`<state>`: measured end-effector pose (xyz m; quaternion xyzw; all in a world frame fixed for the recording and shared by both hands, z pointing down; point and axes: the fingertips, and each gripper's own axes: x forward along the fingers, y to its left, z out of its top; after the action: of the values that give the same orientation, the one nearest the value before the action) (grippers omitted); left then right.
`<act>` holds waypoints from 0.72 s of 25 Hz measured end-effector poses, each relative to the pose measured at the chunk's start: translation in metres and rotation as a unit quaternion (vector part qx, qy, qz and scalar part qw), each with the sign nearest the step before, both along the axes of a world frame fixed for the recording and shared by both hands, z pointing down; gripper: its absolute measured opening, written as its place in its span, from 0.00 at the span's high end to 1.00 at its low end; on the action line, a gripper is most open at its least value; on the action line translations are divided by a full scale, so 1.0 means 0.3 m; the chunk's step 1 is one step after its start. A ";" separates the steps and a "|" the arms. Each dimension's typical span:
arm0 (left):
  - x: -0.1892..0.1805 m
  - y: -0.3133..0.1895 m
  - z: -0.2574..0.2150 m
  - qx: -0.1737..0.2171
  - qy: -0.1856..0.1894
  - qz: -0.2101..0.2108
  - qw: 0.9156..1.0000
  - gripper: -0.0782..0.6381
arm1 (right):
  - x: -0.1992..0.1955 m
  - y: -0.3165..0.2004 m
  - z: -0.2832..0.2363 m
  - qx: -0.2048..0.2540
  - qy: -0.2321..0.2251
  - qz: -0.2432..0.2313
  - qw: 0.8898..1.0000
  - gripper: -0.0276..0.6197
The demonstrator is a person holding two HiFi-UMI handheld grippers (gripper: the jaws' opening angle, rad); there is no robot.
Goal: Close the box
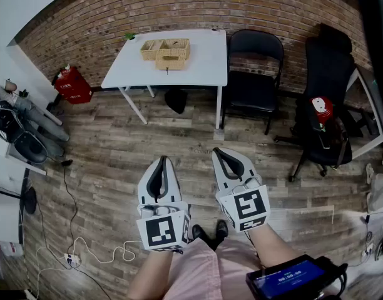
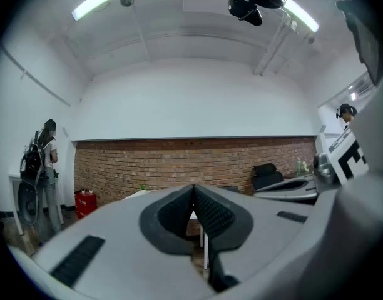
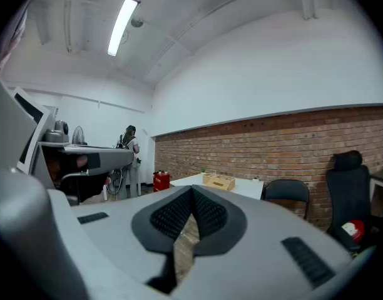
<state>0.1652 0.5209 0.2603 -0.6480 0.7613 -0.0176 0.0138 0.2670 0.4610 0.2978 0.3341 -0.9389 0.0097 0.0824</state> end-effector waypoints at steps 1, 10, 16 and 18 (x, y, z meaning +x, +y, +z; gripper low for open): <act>-0.001 -0.003 -0.003 0.001 -0.001 0.001 1.000 0.88 | -0.002 -0.002 -0.002 0.000 0.000 0.000 1.000 0.96; -0.003 -0.007 -0.002 0.000 0.001 -0.003 1.000 0.88 | -0.005 -0.001 0.003 -0.004 0.002 -0.007 1.000 0.96; 0.031 -0.017 0.009 -0.001 0.000 -0.013 1.000 0.88 | 0.021 -0.022 0.020 -0.005 0.001 -0.021 1.000 0.96; 0.044 -0.029 0.015 -0.001 -0.002 -0.015 1.000 0.88 | 0.031 -0.041 0.032 -0.008 0.003 -0.022 1.000 0.96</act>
<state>0.1785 0.5122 0.2649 -0.6364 0.7710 -0.0198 0.0143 0.2764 0.4485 0.3073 0.3125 -0.9458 0.0141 0.0878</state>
